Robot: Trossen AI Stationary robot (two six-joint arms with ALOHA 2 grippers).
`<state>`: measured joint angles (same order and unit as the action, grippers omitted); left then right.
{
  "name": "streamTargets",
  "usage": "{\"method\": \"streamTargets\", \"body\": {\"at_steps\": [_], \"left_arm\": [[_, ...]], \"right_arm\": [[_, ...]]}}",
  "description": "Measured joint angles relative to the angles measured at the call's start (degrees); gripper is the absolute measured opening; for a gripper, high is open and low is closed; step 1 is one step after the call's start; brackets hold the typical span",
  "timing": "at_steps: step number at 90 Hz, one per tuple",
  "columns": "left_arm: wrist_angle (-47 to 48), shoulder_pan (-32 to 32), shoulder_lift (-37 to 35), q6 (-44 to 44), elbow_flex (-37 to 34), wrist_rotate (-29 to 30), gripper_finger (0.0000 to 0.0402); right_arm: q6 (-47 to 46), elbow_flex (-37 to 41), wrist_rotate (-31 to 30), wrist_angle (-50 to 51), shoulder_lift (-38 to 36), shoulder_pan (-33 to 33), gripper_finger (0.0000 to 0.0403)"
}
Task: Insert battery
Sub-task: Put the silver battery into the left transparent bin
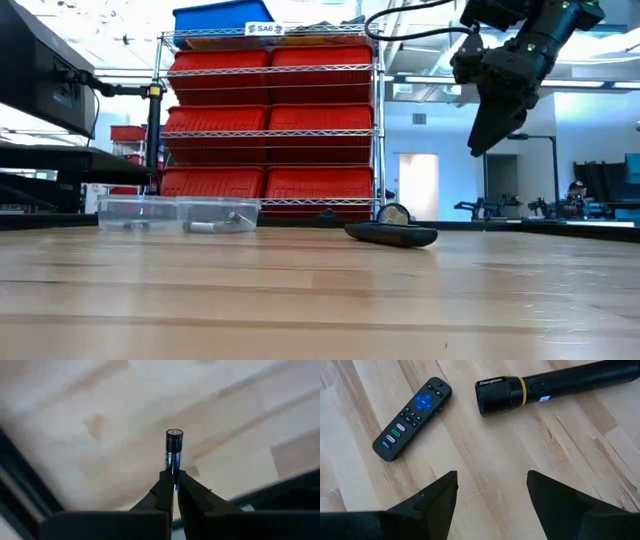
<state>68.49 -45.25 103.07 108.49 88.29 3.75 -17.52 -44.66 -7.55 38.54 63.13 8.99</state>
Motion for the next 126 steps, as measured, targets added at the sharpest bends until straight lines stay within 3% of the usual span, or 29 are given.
{"method": "streamTargets", "body": {"at_steps": [17,36,61,78,99,113,126], "left_arm": [[4.5,6.9,-6.2,-8.4,0.0,0.3,0.0],[13.4,15.5,-13.7,-14.4,0.0,4.4,0.0],[18.8,31.1,-20.9,-28.5,-0.2,7.3,0.0],[18.7,44.3,-23.2,-43.9,-4.8,8.7,0.0],[10.4,60.5,-23.4,-63.5,-13.1,7.5,0.0],[7.2,69.7,-23.3,-72.2,-19.0,7.5,0.0],[2.8,74.3,-23.3,-77.2,-21.7,7.4,0.0]], "right_arm": [[0.0,0.0,0.0,0.0,0.0,0.0,0.0232],[0.0,0.0,0.0,0.0,0.0,0.0,0.0232],[0.0,0.0,0.0,0.0,0.0,0.0,0.0232],[0.0,0.0,0.0,0.0,0.0,0.0,0.0232],[-0.4,0.0,-0.1,0.0,0.0,0.1,0.0232],[-0.5,0.0,-0.1,0.0,0.0,0.0,0.0232],[-0.6,0.0,-0.1,0.1,0.0,0.0,0.0232]]}}
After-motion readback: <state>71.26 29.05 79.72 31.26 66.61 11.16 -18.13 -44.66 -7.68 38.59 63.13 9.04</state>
